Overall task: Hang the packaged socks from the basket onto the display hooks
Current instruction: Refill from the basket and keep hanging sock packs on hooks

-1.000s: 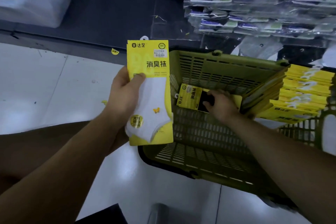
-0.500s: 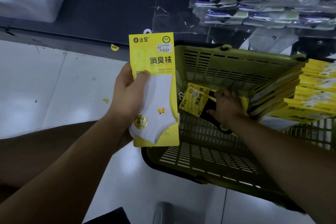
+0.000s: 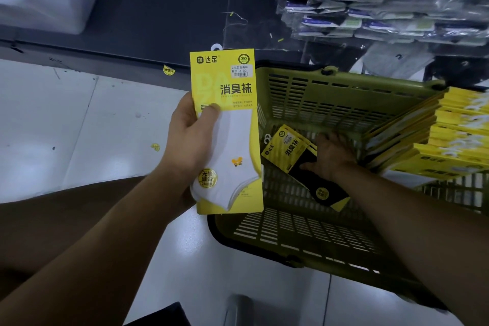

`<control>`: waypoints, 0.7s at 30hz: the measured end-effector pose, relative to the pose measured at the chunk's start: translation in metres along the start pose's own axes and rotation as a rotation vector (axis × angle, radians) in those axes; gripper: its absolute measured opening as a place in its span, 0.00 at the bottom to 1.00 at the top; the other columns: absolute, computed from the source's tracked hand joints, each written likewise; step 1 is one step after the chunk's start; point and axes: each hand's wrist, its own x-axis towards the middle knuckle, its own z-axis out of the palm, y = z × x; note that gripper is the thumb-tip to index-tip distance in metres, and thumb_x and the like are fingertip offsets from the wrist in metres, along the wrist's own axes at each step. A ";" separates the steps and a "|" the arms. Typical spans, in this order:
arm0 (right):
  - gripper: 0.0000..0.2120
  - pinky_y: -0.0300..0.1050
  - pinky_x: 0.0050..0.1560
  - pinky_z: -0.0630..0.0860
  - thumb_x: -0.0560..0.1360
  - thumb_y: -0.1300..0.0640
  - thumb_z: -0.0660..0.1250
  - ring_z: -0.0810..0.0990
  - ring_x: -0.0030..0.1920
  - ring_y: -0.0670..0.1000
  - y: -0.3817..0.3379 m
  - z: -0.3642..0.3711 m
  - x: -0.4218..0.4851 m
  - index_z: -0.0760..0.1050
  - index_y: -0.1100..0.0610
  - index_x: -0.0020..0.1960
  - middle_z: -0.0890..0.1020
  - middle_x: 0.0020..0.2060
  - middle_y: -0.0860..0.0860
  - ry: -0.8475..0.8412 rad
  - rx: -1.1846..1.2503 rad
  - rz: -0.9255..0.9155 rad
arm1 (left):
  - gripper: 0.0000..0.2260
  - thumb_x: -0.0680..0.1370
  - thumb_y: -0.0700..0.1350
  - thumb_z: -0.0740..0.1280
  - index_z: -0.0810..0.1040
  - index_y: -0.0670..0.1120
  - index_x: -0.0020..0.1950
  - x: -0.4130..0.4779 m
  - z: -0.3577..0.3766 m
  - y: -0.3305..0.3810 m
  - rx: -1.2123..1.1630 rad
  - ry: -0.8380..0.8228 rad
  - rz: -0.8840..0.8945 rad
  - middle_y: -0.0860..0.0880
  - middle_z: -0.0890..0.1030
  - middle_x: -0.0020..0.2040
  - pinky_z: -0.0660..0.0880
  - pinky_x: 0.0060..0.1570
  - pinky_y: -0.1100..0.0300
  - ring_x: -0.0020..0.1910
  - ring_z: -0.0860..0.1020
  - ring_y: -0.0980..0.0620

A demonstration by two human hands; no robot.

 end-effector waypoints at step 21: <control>0.09 0.47 0.54 0.79 0.81 0.62 0.66 0.86 0.53 0.51 -0.003 -0.132 -0.145 0.83 0.52 0.55 0.87 0.51 0.49 0.094 1.435 -0.243 | 0.06 0.85 0.46 0.63 0.73 0.57 0.51 -0.019 0.016 0.024 0.324 -0.115 0.144 0.59 0.78 0.46 0.72 0.40 0.65 0.41 0.77 0.71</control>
